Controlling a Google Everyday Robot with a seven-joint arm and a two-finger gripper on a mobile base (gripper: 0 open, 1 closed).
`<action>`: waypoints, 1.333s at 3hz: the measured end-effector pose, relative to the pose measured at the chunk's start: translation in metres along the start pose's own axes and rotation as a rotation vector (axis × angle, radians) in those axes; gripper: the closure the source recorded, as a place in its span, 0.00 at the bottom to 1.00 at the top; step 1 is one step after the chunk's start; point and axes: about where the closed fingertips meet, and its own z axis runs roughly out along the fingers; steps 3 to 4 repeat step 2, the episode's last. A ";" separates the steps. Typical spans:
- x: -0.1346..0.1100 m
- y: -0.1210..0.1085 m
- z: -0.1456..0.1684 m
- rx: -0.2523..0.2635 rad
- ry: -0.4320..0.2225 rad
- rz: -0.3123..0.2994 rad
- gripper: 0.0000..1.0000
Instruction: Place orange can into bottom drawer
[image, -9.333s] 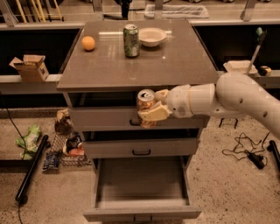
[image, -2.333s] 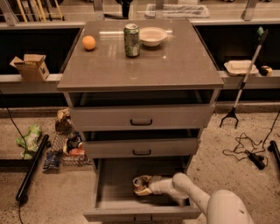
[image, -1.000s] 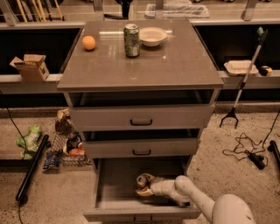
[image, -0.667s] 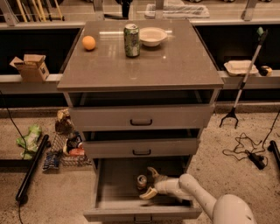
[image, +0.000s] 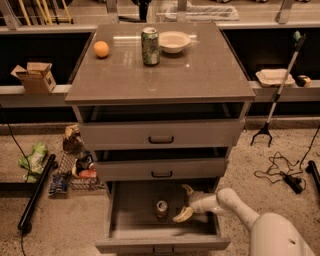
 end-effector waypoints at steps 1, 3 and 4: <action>-0.003 -0.003 -0.004 -0.002 0.012 0.033 0.00; -0.003 -0.002 -0.003 -0.003 0.011 0.031 0.00; -0.003 -0.002 -0.003 -0.003 0.011 0.031 0.00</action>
Offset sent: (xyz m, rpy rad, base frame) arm 0.0027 -0.0041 0.0054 -0.0039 0.0344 -0.0148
